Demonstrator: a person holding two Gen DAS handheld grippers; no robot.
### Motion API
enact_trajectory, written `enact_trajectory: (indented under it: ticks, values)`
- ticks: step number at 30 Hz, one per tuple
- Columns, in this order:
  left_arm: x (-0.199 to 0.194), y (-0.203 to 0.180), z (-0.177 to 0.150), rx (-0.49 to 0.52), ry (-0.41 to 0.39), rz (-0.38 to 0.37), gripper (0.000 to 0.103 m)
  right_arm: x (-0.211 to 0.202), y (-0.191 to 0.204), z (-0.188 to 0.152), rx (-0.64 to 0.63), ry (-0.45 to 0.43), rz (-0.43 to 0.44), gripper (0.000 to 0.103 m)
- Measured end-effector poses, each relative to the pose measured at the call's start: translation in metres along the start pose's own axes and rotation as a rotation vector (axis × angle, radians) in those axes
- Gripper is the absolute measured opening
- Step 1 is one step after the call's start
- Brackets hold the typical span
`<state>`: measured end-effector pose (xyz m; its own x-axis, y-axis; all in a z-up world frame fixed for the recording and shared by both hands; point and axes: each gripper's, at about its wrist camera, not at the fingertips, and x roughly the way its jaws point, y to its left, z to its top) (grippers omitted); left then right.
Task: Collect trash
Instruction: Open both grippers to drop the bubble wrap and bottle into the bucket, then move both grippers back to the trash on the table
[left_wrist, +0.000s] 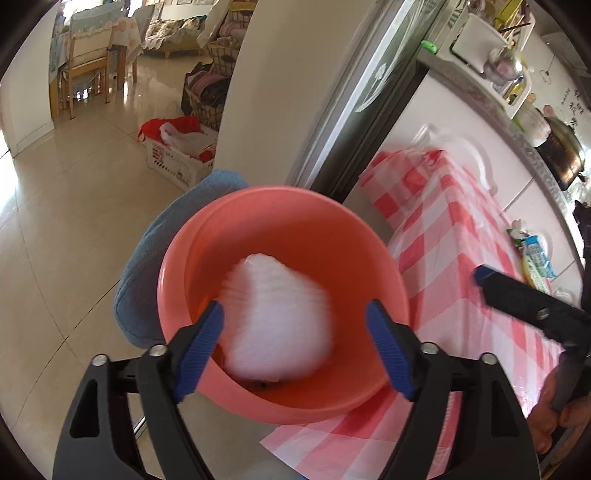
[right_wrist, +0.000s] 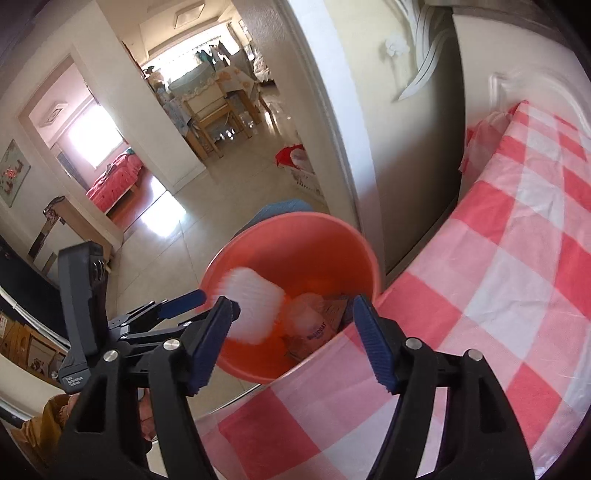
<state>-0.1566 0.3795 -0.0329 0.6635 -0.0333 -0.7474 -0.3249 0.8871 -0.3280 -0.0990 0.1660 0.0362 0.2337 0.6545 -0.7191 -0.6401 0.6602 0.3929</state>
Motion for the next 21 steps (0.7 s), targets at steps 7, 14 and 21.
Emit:
enact_trajectory:
  ticks: [7, 14, 21]
  values:
    - [-0.006, 0.001, 0.002, -0.007, -0.007, -0.006, 0.089, -0.045, -0.021, -0.009, 0.035, -0.107, -0.037, 0.084]
    - [-0.021, 0.006, 0.007, -0.116, -0.053, -0.074, 0.092, -0.088, -0.038, -0.029, 0.035, -0.215, -0.104, 0.086]
    - [-0.03, -0.014, 0.012, -0.122, -0.063, -0.123, 0.093, -0.114, -0.069, -0.056, 0.103, -0.278, -0.125, 0.089]
